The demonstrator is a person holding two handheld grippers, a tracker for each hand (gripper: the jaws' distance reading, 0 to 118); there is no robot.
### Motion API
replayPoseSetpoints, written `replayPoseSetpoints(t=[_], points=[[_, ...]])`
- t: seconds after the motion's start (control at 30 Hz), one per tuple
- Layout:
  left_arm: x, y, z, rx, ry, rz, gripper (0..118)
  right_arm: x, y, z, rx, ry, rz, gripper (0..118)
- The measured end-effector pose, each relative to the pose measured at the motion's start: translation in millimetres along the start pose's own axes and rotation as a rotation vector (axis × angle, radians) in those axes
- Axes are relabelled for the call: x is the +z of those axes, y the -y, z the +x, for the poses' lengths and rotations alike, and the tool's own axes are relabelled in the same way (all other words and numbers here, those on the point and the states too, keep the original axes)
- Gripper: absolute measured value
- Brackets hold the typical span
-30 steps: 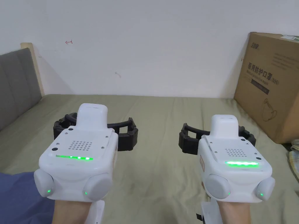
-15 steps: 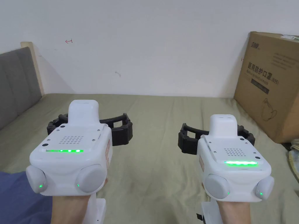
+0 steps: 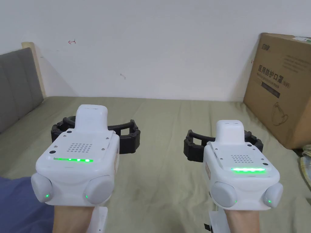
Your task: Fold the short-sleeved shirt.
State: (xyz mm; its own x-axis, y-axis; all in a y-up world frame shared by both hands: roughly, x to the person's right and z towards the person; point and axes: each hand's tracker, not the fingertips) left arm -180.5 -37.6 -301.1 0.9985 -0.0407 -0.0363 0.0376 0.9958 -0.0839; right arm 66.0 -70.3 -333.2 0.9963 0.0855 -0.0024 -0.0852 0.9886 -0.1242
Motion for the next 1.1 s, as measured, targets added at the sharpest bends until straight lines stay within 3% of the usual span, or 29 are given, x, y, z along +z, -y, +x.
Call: replayPoseSetpoints(t=[1.1], points=[[-1.3, 0.0, 0.8, -0.047, -0.035, 0.000, 118, 4.9, -1.5, 0.9, -0.011, 0.012, 0.027, 118]])
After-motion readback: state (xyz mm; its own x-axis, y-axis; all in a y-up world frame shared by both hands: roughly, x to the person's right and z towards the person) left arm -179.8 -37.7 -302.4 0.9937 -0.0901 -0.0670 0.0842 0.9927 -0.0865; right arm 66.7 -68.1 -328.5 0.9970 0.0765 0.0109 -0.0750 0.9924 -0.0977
